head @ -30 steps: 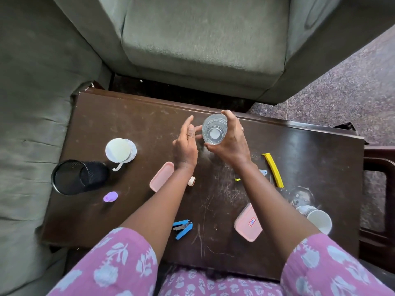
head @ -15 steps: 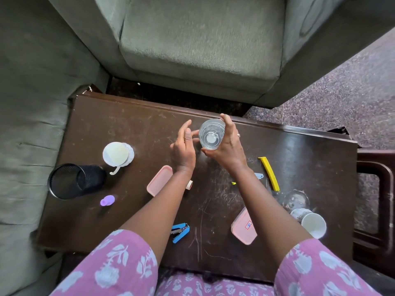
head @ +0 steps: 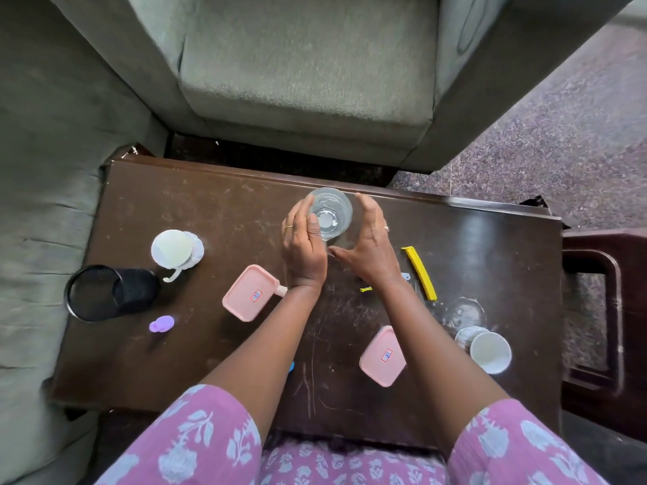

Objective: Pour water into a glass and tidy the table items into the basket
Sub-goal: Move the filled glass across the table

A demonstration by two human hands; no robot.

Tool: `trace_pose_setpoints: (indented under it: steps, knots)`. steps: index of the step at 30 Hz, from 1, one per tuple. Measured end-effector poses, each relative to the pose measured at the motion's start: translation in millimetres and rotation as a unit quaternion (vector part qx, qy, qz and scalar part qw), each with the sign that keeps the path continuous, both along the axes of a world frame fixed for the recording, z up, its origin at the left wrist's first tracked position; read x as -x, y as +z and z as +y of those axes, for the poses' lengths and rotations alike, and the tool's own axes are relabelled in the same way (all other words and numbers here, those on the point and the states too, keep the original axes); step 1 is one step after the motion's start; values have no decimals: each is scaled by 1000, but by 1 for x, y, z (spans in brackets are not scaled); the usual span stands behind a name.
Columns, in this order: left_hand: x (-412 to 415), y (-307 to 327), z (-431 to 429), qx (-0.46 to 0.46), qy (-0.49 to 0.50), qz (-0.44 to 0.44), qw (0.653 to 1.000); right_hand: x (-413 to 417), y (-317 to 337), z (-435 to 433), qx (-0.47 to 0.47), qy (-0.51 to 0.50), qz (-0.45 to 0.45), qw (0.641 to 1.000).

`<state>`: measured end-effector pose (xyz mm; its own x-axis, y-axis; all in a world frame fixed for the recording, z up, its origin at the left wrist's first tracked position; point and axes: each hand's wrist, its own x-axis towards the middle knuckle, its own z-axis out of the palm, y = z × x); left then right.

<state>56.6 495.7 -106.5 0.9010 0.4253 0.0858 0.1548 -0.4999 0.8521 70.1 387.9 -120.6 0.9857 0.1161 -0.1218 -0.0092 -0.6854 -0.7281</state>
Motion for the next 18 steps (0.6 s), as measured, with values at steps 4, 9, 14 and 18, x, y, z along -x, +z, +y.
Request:
trace_pose_setpoints:
  steps: [4, 9, 14, 18]
  knots:
    - [5, 5, -34, -16, -55, -17, 998, 12, 5, -26, 12, -40, -5, 999]
    - [6, 9, -84, -3, -90, -4, 996, 25, 14, -69, 12, -81, -24, 996]
    - [10, 19, -153, 25, -151, 34, 988, 39, 26, -131, 13, -132, -50, 990]
    - [14, 29, -217, 40, -215, 56, 974, 52, 42, -189, 18, -193, -81, 978]
